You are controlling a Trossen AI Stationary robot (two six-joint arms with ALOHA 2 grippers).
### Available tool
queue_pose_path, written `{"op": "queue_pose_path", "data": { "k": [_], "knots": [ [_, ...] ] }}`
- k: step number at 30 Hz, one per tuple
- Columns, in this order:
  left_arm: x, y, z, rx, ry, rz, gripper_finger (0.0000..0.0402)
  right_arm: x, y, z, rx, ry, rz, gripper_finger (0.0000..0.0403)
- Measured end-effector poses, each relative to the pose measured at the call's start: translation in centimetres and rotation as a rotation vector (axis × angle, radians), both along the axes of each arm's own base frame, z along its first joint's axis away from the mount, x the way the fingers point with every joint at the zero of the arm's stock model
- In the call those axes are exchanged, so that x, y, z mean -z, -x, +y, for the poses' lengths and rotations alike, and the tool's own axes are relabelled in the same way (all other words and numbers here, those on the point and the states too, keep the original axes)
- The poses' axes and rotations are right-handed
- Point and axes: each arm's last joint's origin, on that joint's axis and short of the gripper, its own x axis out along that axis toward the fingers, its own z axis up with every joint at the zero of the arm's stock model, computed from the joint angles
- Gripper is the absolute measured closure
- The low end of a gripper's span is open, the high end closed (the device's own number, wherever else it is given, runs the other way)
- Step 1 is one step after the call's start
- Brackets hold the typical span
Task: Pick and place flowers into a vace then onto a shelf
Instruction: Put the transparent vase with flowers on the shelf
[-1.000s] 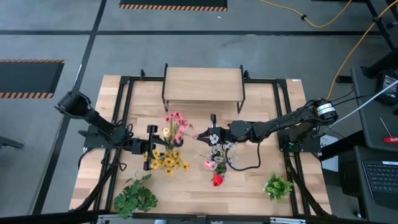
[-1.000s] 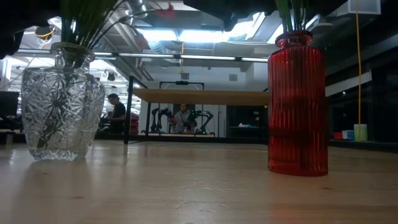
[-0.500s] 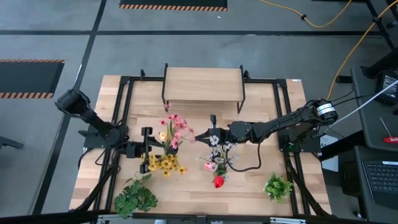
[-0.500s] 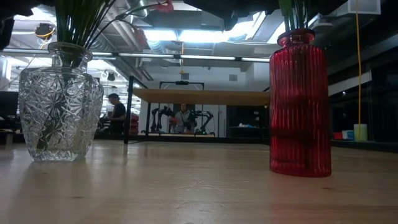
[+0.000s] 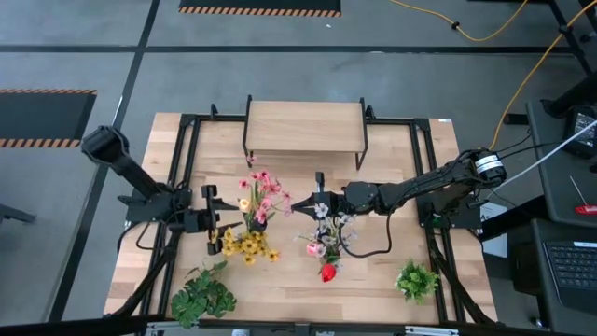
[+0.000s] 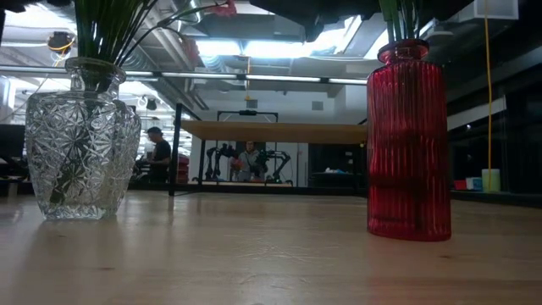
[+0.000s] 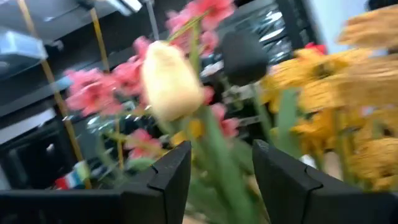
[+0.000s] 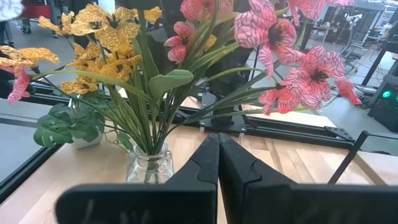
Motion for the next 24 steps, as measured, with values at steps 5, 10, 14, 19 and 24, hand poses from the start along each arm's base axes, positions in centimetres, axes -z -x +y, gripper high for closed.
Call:
{"op": "queue_pose_path", "data": {
  "k": [5, 10, 14, 19, 24],
  "knots": [
    [-0.7, 0.9, 0.0, 0.002, 0.021, 0.004, 0.0239, 0.0, 0.0, 0.0, 0.000, 0.000, 0.000, 0.0398],
    [-1.6, 2.0, 0.3, -0.041, 0.052, -0.010, 0.0240, 0.0, 0.0, 0.0, 0.000, 0.000, 0.000, 0.0398],
    [-3.0, 2.7, 0.4, -0.121, 0.084, -0.001, 0.0240, 0.0, 0.0, 0.0, 0.000, 0.000, 0.000, 0.0398],
    [-4.7, 3.3, 0.2, -0.231, 0.086, 0.058, 0.0243, 0.0, 0.0, 0.0, 0.001, 0.000, 0.000, 0.0398],
    [-5.4, 3.5, -0.4, -0.432, 0.049, 0.242, 0.0277, 0.0, 0.0, 0.0, 0.001, 0.000, 0.000, 0.0398]
  ]
}}
